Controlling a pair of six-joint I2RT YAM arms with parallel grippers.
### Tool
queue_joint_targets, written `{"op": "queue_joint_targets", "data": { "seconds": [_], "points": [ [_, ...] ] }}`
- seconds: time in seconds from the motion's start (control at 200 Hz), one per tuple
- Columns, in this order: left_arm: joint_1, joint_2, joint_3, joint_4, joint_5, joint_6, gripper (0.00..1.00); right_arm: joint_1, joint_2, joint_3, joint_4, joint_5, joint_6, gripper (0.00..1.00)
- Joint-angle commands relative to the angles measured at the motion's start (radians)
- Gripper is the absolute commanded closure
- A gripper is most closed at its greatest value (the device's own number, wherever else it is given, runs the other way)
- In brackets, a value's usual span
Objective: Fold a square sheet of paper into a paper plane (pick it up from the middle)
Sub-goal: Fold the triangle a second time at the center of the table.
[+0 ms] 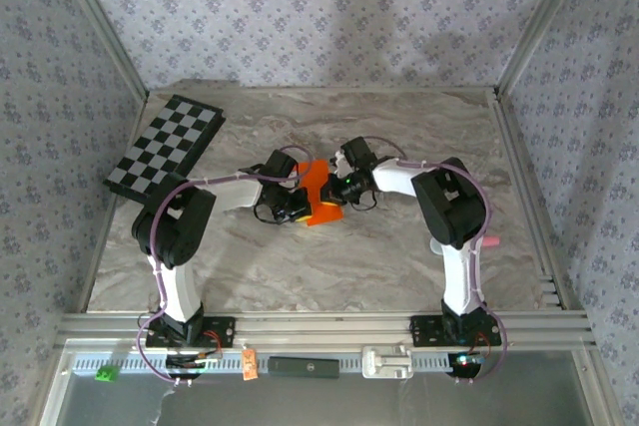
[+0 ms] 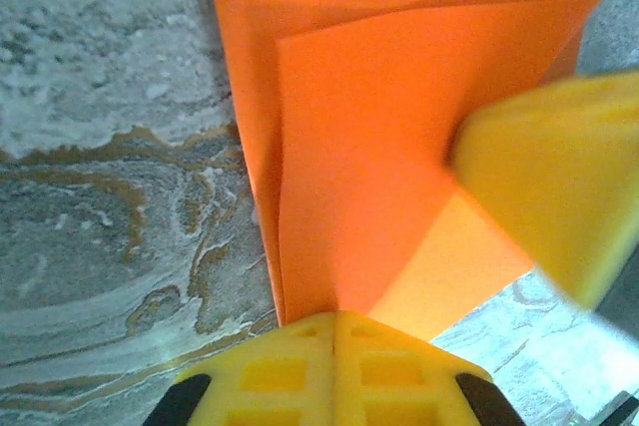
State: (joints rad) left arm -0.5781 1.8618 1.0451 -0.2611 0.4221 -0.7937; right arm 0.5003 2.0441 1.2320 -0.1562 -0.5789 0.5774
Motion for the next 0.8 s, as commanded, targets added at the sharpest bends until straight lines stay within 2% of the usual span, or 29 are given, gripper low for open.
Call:
{"op": "queue_joint_targets", "data": {
  "seconds": [0.0,0.31,0.45,0.58,0.66,0.795],
  "points": [
    [0.001,0.09,-0.057,-0.171,-0.101,0.03,1.0,-0.076,0.053,0.034,-0.005,0.06,-0.023,0.95],
    [0.002,0.092,-0.031,-0.18,-0.09,0.06,1.0,-0.14,0.07,0.132,-0.099,0.14,-0.083,0.95],
    [0.001,0.059,0.031,-0.181,-0.054,0.091,1.0,-0.14,-0.001,0.14,-0.112,0.137,-0.09,0.94],
    [0.001,-0.005,0.12,-0.162,-0.032,0.076,0.94,-0.123,-0.09,0.093,-0.101,0.148,-0.073,0.9],
    [0.001,-0.042,0.155,-0.151,-0.042,0.063,0.91,-0.111,-0.136,0.046,-0.086,0.163,-0.041,0.84],
    [0.006,-0.058,0.162,-0.123,-0.08,0.032,0.88,-0.09,-0.189,-0.031,-0.056,0.184,0.04,0.66]
  ]
}}
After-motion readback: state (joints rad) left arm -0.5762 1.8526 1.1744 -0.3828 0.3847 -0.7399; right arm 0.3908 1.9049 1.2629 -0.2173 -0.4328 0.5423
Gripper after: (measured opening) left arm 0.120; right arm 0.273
